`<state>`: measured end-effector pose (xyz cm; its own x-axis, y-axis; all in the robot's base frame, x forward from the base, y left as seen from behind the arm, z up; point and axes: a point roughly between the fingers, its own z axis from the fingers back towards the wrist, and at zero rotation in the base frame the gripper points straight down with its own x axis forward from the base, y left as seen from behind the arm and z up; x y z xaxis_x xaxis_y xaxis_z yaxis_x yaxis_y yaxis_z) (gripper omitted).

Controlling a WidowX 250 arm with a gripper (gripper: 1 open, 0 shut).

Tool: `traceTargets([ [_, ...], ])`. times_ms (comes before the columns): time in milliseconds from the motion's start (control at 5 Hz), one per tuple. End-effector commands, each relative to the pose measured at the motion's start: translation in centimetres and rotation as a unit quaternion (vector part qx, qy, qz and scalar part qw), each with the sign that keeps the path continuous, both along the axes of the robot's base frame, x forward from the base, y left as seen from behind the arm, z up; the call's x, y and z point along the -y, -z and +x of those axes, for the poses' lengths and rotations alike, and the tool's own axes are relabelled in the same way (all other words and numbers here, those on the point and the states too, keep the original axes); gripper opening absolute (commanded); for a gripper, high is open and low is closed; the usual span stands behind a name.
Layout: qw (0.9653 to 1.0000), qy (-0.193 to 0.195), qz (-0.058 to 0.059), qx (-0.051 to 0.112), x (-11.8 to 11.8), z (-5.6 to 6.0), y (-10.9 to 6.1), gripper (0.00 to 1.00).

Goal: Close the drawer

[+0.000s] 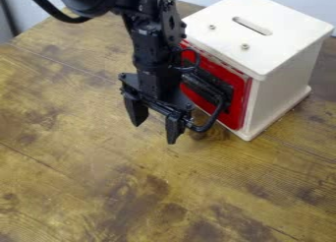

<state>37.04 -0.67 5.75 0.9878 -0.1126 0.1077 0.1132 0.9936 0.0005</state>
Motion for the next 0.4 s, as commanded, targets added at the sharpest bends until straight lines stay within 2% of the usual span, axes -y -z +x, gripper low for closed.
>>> traceTargets([
  [0,0.999,-0.004,-0.004,0.043,0.26,1.16,-2.96,1.0],
  [200,0.9991,-0.007,-0.003,0.042,-0.1,1.18,-2.84,1.0],
])
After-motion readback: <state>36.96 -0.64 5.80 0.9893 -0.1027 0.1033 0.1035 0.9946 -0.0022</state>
